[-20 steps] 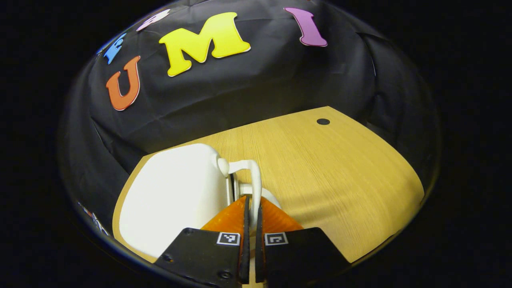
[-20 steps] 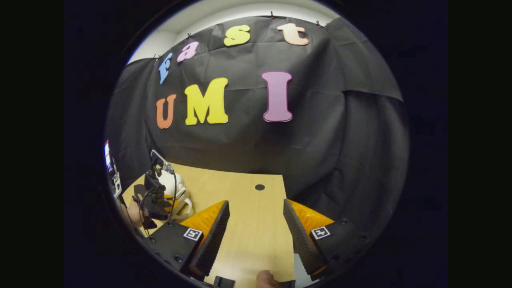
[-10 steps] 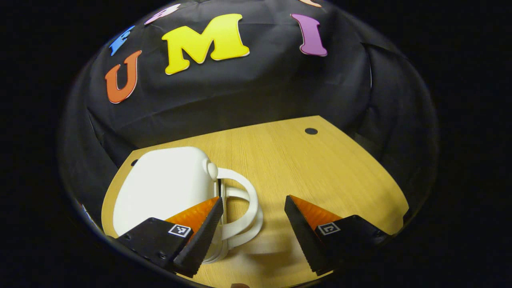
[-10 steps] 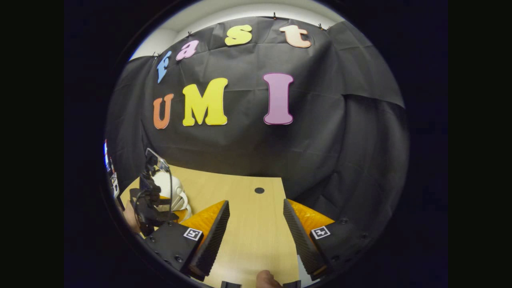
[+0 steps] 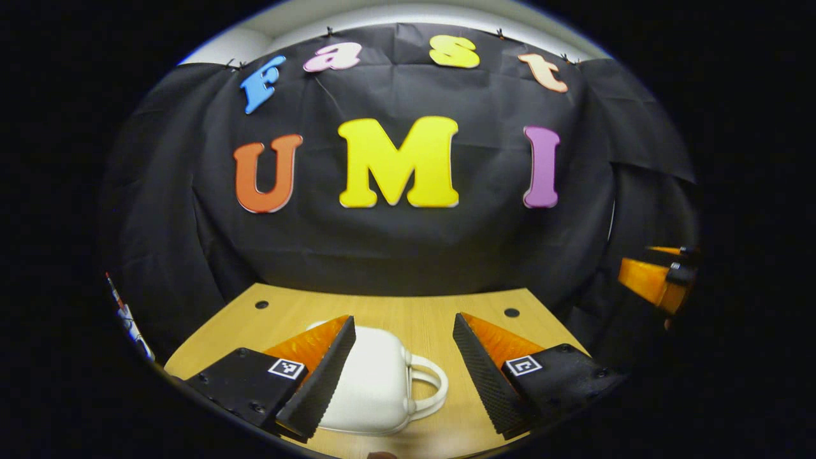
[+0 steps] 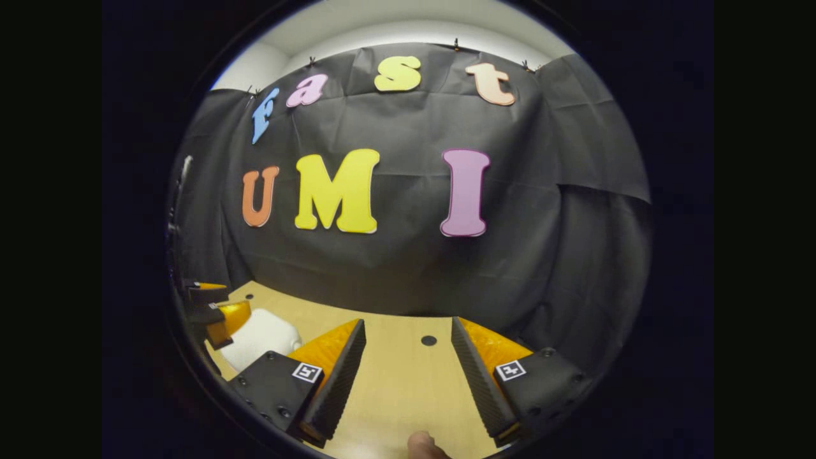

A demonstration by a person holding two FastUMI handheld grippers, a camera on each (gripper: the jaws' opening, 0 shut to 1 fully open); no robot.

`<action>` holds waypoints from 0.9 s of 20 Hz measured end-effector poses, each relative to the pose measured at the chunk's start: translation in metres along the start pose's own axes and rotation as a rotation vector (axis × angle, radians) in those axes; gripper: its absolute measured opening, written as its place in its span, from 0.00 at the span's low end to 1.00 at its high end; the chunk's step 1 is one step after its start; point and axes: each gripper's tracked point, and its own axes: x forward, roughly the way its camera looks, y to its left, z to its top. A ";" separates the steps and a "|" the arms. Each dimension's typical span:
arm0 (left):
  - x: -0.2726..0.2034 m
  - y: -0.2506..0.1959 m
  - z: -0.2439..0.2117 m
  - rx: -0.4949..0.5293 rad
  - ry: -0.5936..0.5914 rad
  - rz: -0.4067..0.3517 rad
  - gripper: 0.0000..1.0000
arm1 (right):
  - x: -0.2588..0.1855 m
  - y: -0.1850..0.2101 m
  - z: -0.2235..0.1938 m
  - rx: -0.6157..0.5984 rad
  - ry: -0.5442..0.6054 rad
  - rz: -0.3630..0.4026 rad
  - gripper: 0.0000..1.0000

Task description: First open the suitcase, pack the skin care products into it, and then close the suitcase.

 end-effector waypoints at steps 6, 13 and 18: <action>-0.023 0.034 0.043 -0.011 -0.094 0.029 0.98 | 0.000 0.056 0.029 -0.004 -0.053 0.056 0.80; -0.018 0.046 0.053 -0.042 -0.119 0.030 0.98 | -0.002 0.077 0.036 -0.021 -0.070 0.075 0.80; -0.008 0.036 0.053 -0.047 -0.113 0.003 0.98 | 0.002 0.073 0.035 -0.022 -0.057 0.060 0.80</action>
